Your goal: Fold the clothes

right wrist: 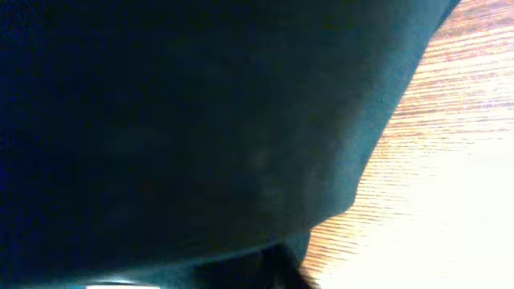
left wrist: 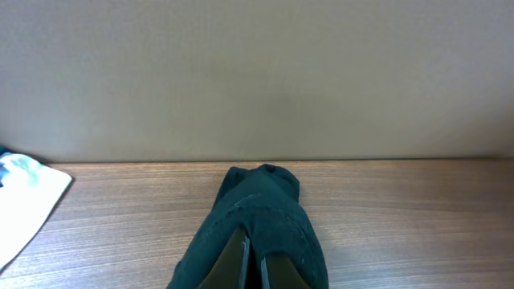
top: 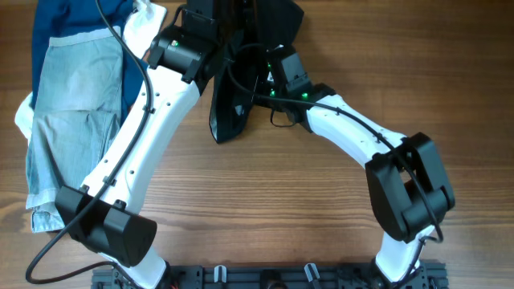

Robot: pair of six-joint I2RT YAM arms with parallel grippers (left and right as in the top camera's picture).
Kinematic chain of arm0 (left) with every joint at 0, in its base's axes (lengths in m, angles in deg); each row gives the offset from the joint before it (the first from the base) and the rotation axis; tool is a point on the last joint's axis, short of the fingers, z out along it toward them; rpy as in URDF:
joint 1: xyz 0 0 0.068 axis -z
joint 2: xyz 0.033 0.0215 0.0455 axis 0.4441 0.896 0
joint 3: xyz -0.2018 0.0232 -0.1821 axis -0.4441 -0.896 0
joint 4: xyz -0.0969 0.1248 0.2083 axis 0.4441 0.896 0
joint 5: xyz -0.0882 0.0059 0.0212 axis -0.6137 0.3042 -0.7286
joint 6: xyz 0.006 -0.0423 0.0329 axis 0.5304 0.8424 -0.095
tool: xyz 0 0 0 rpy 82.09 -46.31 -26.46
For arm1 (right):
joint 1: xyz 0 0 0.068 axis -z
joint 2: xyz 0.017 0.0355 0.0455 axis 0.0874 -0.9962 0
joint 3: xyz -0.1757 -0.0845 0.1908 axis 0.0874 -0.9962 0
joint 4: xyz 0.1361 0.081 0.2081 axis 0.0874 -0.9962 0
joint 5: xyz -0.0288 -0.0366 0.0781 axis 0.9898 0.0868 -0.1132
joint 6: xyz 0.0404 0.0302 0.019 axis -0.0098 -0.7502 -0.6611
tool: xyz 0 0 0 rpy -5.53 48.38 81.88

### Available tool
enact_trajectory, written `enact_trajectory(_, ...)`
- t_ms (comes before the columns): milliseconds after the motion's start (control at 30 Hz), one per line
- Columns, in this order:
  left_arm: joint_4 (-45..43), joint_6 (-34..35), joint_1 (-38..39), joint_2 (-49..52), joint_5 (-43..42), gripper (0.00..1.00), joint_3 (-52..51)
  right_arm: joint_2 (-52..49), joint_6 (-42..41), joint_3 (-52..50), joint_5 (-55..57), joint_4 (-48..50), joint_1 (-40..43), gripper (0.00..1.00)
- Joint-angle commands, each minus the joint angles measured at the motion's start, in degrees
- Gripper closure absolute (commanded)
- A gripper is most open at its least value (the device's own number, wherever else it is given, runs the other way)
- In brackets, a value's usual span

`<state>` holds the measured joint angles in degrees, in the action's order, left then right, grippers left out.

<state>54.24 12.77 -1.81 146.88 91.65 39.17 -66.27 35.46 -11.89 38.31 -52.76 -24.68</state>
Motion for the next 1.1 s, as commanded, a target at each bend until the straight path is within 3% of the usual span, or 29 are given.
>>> enact_trajectory(0,-0.6,1.0,-1.3,-3.0,1.0,0.96,1.5,-1.1,-1.0,0.1,0.6,-1.0,0.9,0.96)
enact_trajectory(200,1.9,1.0,-7.6,-6.1,1.0,0.96,1.5,0.3,4.7,0.1,-5.9,-5.2,9.1,0.96)
enact_trajectory(367,9.0,0.9,-14.6,-8.4,0.9,0.96,1.5,6.0,12.3,0.4,-12.9,-9.4,20.8,0.96)
enact_trajectory(533,17.3,1.0,-14.8,-8.5,-0.5,0.96,1.5,14.3,19.2,5.2,-14.1,-19.1,30.6,0.95)
enact_trajectory(700,27.5,1.0,-12.2,-7.5,-8.5,0.96,1.5,17.1,24.5,8.5,-14.1,-28.3,34.6,0.96)
enact_trajectory(733,30.1,1.2,-11.0,-6.6,-11.5,0.96,1.4,16.9,25.1,8.5,-14.1,-30.6,34.6,0.91)
enact_trajectory(767,31.3,1.8,-9.9,-5.6,-12.9,0.96,1.2,16.7,26.1,8.5,-14.1,-32.9,34.4,0.79)
enact_trajectory(867,32.8,2.7,-6.3,-2.0,-14.4,0.96,0.1,16.5,28.4,8.5,-14.1,-38.6,33.9,0.27)
enact_trajectory(900,32.7,2.7,-5.0,-0.2,-14.3,0.96,-0.2,16.5,29.0,8.5,-14.1,-40.4,33.8,0.18)
enact_trajectory(967,32.6,4.0,-3.6,2.7,-14.4,0.96,-0.2,16.5,29.6,8.5,-14.1,-44.3,33.7,0.14)
enact_trajectory(1067,31.3,4.2,-2.9,5.7,-14.8,0.96,-0.2,16.5,30.3,7.8,-14.1,-50.1,32.6,0.18)
